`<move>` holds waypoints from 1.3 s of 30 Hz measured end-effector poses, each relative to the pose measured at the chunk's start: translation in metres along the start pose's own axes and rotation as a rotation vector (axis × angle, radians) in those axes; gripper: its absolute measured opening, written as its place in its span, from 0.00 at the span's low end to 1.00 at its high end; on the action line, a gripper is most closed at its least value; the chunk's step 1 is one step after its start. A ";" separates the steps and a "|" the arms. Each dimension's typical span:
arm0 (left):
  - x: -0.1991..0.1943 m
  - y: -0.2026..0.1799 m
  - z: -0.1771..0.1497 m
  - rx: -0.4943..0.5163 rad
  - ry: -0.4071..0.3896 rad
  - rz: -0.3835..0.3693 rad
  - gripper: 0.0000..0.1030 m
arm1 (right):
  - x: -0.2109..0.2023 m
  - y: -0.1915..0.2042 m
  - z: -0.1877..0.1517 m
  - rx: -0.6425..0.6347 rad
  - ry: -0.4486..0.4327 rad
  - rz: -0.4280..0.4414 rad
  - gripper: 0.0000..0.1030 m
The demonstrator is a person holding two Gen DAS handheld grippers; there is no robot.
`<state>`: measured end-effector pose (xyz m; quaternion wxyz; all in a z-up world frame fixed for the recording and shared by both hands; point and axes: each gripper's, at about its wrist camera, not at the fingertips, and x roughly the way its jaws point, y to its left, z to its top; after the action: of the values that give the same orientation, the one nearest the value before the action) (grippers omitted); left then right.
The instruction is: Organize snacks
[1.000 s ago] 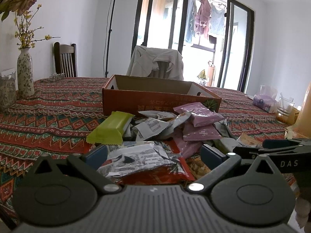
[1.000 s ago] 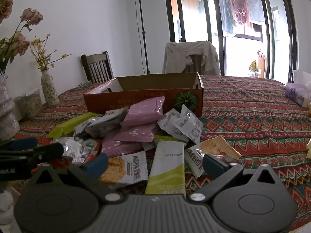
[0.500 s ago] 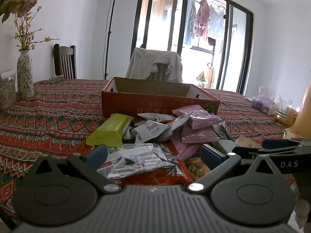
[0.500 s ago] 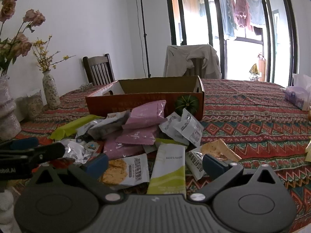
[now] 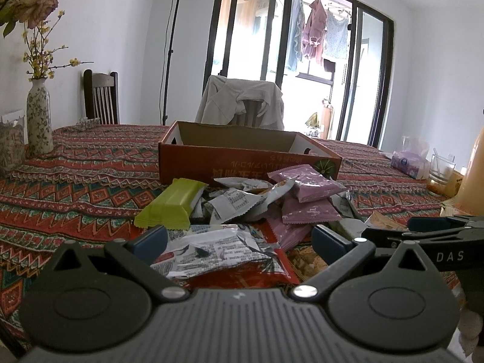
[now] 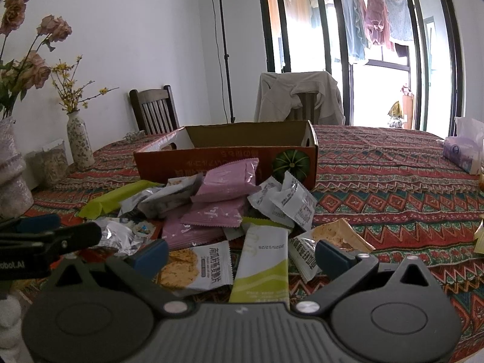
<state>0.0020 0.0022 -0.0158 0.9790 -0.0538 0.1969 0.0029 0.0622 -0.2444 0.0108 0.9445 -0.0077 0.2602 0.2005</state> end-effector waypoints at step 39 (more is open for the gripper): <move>0.005 0.002 -0.004 -0.004 0.005 0.020 1.00 | 0.008 -0.012 -0.002 0.031 0.024 -0.074 0.91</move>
<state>0.0053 0.0039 -0.0221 0.9782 -0.0538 0.1999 0.0131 0.0727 -0.2530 0.0042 0.9481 -0.0049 0.2740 0.1611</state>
